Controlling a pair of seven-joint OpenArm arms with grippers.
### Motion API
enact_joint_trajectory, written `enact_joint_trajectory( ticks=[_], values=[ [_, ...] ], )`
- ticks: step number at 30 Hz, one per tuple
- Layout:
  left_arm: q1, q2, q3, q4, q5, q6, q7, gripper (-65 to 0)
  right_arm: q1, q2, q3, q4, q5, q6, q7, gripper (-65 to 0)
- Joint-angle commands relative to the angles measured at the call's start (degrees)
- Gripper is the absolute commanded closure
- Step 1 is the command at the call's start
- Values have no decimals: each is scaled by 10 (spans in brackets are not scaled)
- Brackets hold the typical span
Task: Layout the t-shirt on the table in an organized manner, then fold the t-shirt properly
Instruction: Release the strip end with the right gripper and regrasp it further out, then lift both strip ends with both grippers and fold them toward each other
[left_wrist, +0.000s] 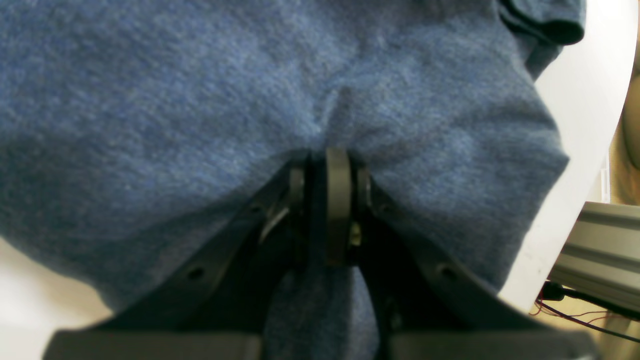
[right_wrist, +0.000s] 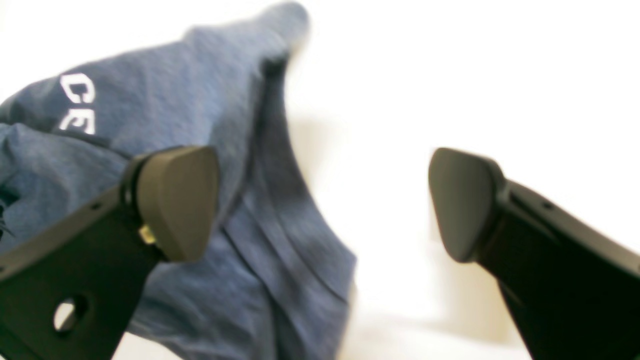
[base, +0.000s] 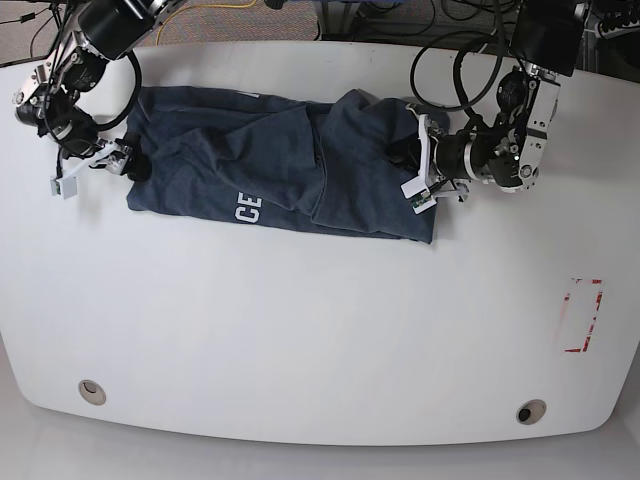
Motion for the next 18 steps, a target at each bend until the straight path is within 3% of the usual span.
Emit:
enact_joint_trajectory(
  ticks=[1, 10, 18],
  values=[
    [1, -7, -1, -2, 51, 10, 42, -31, -6, -8, -16, 4, -1, -3, -13, -650],
    [1, -7, -1, -1, 51, 10, 42, -31, -23, -89, -61, 69, 0, -3, -13, -650],
    [1, -6, -1, -1, 51, 10, 42, -31, -37, -114, -62, 103, -2, -3, -14, -617]
  ],
)
